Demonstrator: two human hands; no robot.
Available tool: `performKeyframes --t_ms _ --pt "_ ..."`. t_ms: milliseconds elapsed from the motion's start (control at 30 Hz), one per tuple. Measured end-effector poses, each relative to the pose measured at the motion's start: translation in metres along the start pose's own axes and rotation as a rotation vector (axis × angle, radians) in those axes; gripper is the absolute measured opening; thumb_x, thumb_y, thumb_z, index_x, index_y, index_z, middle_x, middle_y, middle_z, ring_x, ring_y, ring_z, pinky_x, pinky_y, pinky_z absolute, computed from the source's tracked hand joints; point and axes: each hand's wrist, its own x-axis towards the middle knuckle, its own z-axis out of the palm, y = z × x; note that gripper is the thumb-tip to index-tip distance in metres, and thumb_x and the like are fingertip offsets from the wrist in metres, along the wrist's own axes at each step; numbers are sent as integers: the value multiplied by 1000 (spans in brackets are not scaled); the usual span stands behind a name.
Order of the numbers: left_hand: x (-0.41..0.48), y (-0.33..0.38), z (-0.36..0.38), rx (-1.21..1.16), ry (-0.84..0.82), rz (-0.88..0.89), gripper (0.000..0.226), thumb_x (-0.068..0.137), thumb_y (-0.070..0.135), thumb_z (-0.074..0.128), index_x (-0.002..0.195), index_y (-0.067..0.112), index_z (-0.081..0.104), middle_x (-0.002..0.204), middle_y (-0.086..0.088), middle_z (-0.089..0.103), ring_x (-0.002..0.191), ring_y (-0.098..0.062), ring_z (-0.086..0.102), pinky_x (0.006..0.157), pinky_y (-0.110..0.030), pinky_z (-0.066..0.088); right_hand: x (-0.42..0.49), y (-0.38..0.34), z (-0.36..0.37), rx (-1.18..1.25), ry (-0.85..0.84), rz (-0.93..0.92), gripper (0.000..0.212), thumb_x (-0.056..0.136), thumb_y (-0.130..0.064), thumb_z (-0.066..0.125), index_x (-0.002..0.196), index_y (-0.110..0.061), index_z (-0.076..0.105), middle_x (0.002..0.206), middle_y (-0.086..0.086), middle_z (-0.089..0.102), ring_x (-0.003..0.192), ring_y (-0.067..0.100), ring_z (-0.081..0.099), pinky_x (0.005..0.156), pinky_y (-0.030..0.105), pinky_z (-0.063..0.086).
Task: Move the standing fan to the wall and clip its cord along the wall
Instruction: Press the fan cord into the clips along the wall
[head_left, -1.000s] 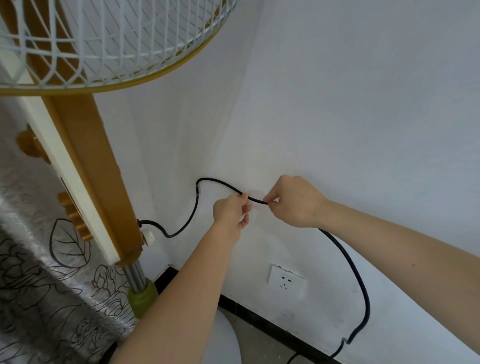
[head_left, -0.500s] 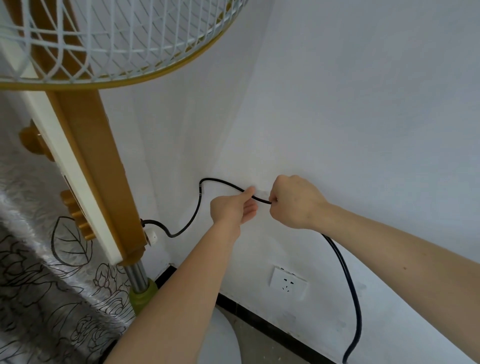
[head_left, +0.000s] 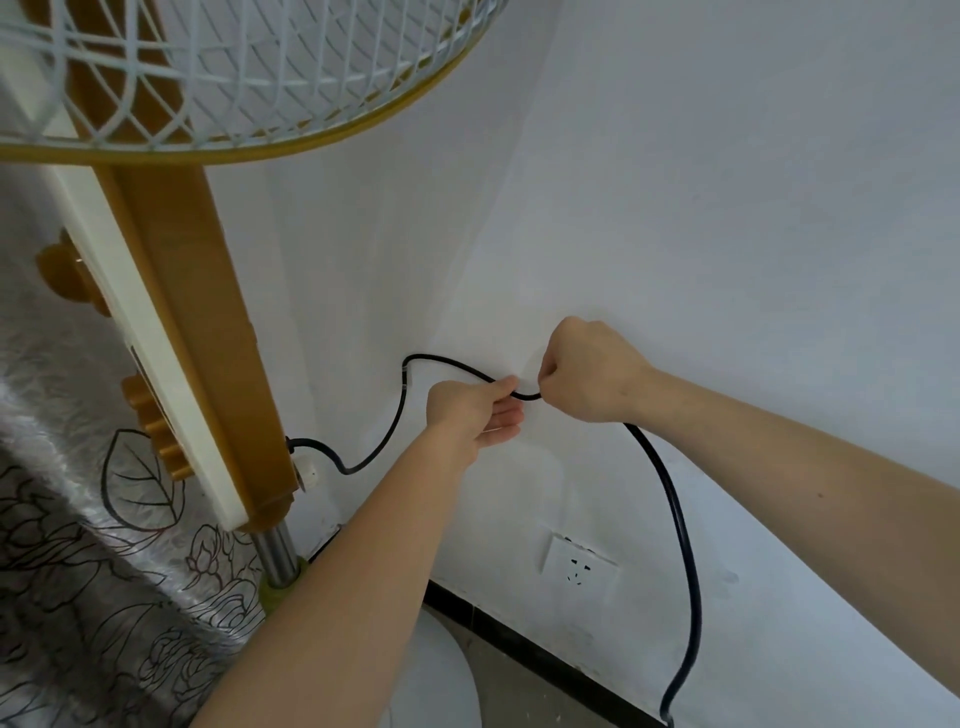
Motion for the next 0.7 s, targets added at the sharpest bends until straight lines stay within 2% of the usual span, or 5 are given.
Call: performKeyframes --t_ms 300,500,600,667,700 --pt "5 2 1 78 14 13 28 80 18 75 93 -5 67 71 -11 66 57 -17 62 59 -30 59 19 -6 -13 -8 7 -10 35 70 1 49 49 -13 24 43 3 24 42 19 22 41 24 20" --pt "3 5 -1 -12 -23 -77 16 77 11 78 81 1 66 71 -11 68 56 -16 64 47 -25 58 27 -3 -13 -95 20 -61 31 71 0 50 50 -11 31 46 5 31 48 23 32 45 26 29" --pt "2 7 -2 -13 -26 -105 15 77 10 78 78 3 64 71 -11 67 57 -16 63 45 -25 57 26 -4 -14 -246 23 -131 15 75 -3 54 63 -9 47 63 6 48 67 28 52 56 30 40" --pt "1 8 -2 -13 -35 -115 14 78 10 77 80 3 64 72 -11 67 58 -16 63 46 -25 58 23 -6 -16 -388 50 -180 2 79 -7 56 81 -8 57 77 6 51 74 28 52 61 31 39" --pt "1 8 -1 -19 -40 -121 14 78 9 76 81 3 64 73 -11 67 59 -17 63 46 -26 58 21 -6 -16 -463 64 -206 7 81 -9 57 88 -8 59 80 7 50 72 27 49 61 31 38"
